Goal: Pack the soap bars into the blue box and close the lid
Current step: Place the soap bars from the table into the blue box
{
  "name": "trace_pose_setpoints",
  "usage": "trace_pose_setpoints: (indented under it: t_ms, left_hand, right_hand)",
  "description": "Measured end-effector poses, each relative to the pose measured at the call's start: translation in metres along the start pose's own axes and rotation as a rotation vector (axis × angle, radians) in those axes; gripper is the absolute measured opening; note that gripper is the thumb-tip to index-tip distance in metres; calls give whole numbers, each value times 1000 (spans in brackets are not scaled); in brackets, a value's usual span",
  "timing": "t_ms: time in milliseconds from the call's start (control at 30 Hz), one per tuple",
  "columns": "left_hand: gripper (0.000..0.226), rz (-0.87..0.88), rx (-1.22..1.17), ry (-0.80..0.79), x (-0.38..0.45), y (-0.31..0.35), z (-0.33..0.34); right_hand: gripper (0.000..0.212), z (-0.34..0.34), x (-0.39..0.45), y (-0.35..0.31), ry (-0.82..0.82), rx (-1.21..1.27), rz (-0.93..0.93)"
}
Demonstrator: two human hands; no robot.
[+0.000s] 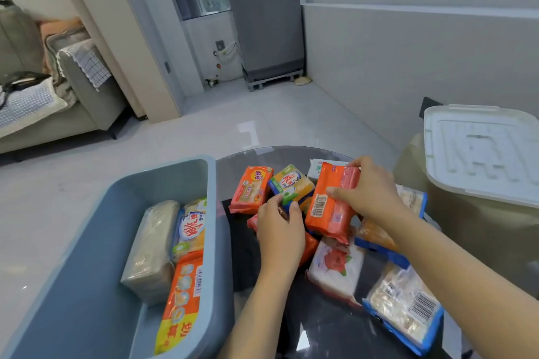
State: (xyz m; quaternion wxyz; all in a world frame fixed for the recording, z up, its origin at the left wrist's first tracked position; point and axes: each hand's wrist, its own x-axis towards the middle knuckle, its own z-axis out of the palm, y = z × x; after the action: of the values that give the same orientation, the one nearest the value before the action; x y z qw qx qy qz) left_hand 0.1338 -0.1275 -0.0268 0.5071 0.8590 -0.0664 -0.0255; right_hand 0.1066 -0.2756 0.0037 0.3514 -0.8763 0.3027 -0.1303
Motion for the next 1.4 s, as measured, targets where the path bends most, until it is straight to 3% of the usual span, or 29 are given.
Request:
trace_pose_setpoints:
  t_ms: [167,400,667,833,1033,1200,1300,1400]
  left_hand:
    - [58,13,159,-103,-13,-12,-3]
    - [58,148,416,-176,-6,-39,-5]
    - [52,158,402,-191,-14,-48,-23]
    - [46,193,177,-196,-34,-58,-32]
    - [44,-13,-255,-116,-48,-55,-37]
    - [47,-171,-357,-60,-48,-48,-37]
    - [66,-246,-373,-41,-45,-63,-27]
    - [43,-255,-365,-62,-48,-52,-34]
  right_hand:
    - [36,3,-19,-8,41,319,-123]
    - [25,-8,-24,-13,112,430,-143]
    - [23,-22,-32,-15,-99,554,-74]
    - [28,-6,-39,-18,-243,487,17]
    - [36,23,-49,-36,-335,427,72]
    - [40,46,-61,-46,-403,419,94]
    - [45,55,-69,-50,-384,428,56]
    - [48,53,-71,-51,-412,257,-29]
